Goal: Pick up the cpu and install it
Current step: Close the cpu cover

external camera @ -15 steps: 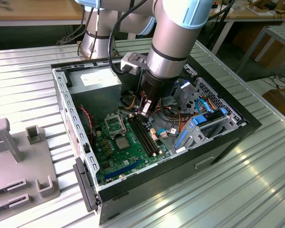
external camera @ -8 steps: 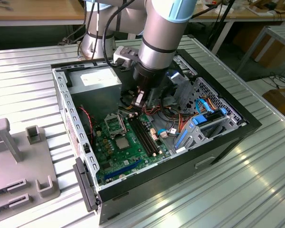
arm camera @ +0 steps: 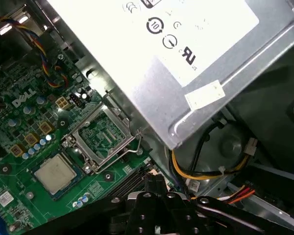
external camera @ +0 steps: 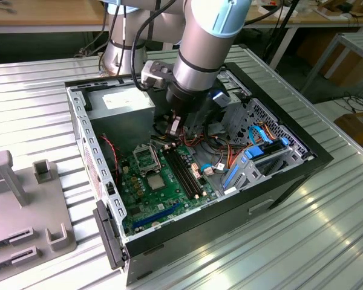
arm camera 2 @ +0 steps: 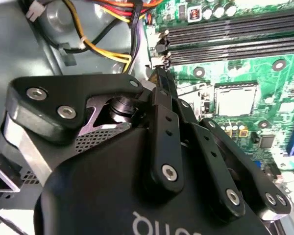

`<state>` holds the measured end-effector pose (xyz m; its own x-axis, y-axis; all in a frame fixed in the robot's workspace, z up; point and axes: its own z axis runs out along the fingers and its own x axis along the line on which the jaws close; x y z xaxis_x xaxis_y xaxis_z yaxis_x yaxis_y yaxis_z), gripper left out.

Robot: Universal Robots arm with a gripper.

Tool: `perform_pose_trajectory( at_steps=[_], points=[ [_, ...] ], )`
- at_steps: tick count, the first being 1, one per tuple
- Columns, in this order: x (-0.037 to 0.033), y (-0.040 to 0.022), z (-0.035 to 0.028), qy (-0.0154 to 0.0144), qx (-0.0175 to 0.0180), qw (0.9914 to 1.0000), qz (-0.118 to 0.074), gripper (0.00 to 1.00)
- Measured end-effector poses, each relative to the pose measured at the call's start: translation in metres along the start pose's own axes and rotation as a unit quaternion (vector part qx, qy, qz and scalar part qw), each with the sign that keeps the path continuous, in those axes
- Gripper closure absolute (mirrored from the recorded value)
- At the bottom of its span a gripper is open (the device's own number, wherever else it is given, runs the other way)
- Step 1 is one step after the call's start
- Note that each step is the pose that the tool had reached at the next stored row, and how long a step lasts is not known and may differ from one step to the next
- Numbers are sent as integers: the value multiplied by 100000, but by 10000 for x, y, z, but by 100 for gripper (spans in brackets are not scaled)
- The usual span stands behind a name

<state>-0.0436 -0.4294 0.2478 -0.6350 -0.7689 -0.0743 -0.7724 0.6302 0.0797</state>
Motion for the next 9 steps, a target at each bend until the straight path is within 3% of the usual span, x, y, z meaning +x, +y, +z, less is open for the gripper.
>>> perform_pose_trajectory(
  at_steps=[1, 2, 9],
  points=[
    [19, 20, 18, -281, -247, 99999, -152, 89],
    [24, 25, 30, -380, -345, 99998, -328, 89],
    [32, 18, 128, -221, -591, 99959, -2810, 89]
  ],
)
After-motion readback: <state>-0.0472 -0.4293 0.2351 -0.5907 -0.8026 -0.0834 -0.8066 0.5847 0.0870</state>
